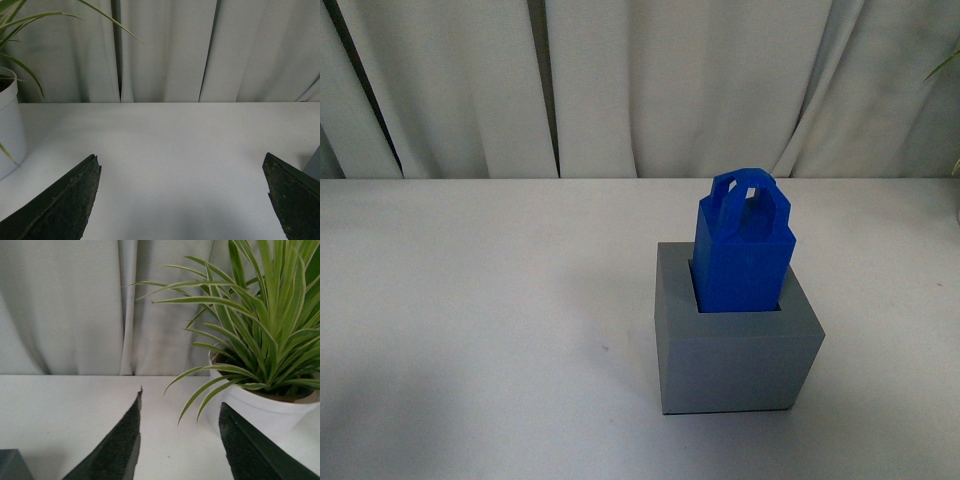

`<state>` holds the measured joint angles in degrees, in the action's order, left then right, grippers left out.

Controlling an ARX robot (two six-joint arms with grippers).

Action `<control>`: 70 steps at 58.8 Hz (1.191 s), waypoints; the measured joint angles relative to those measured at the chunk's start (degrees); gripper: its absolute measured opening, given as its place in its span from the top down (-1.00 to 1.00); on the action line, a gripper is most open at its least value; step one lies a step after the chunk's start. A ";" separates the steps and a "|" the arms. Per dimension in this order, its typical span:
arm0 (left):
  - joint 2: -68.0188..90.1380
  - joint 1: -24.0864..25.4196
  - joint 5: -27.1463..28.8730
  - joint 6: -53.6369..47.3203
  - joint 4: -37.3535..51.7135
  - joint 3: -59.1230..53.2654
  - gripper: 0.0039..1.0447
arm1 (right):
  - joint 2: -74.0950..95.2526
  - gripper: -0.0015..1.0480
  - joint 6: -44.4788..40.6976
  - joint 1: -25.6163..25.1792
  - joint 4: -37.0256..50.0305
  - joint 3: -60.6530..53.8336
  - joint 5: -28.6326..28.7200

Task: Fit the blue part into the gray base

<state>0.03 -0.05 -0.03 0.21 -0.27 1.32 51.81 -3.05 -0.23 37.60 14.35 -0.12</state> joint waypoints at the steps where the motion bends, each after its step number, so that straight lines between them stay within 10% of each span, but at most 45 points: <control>1: 0.00 -0.02 0.00 0.00 0.00 0.00 -0.89 | -0.52 0.23 0.31 0.02 0.00 -0.66 0.02; 14: 0.00 0.00 0.04 0.00 0.00 0.00 -0.89 | -6.75 0.97 2.01 0.11 -1.38 -5.95 0.15; 70: 0.00 0.00 0.02 0.02 0.00 0.00 -0.89 | -32.00 0.96 2.34 0.13 -17.59 -14.05 0.15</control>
<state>0.03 -0.05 -0.01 0.23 -0.27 1.32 19.81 -0.71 -0.10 20.01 0.30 0.03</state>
